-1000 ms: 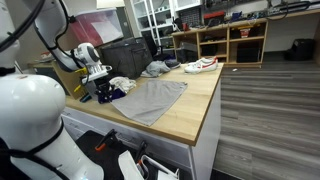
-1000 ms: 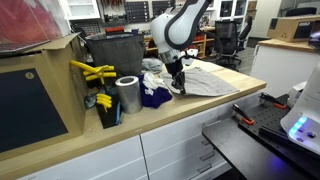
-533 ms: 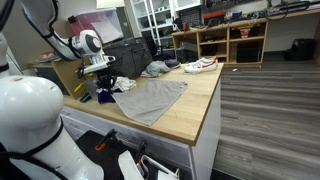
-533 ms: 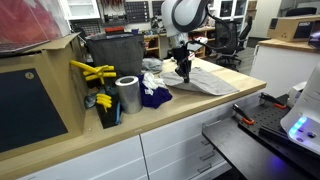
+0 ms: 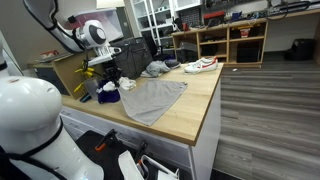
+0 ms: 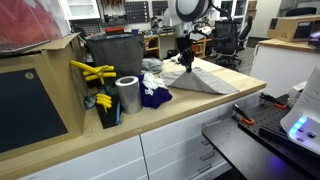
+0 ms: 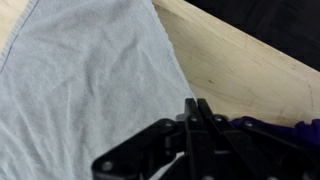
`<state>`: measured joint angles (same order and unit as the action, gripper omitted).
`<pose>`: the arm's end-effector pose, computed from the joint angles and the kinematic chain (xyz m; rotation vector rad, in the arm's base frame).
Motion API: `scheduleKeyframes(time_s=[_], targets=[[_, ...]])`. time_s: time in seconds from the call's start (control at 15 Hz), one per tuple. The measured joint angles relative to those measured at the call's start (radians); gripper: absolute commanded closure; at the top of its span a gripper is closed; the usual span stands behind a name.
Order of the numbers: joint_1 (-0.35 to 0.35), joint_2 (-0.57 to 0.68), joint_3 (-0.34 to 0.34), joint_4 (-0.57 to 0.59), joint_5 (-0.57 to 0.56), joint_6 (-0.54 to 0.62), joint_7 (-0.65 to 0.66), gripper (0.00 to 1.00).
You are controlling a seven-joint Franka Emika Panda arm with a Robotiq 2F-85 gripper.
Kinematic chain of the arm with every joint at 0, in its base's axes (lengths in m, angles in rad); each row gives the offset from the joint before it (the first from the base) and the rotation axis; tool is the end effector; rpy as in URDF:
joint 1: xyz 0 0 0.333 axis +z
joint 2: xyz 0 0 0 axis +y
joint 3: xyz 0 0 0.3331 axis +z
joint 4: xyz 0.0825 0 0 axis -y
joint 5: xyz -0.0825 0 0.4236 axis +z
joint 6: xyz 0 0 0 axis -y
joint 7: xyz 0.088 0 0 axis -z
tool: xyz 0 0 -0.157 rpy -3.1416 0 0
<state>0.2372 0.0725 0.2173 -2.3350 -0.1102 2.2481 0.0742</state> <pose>0.4644 0.2201 0.2321 2.9527 0.6864 -0.2045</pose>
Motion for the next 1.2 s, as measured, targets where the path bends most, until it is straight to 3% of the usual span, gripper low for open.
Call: scheduleKeyframes(time_s=[1.2], targets=[[-0.054,0.000,-0.061,0.091,-0.155,-0.078,-0.007,0.99]])
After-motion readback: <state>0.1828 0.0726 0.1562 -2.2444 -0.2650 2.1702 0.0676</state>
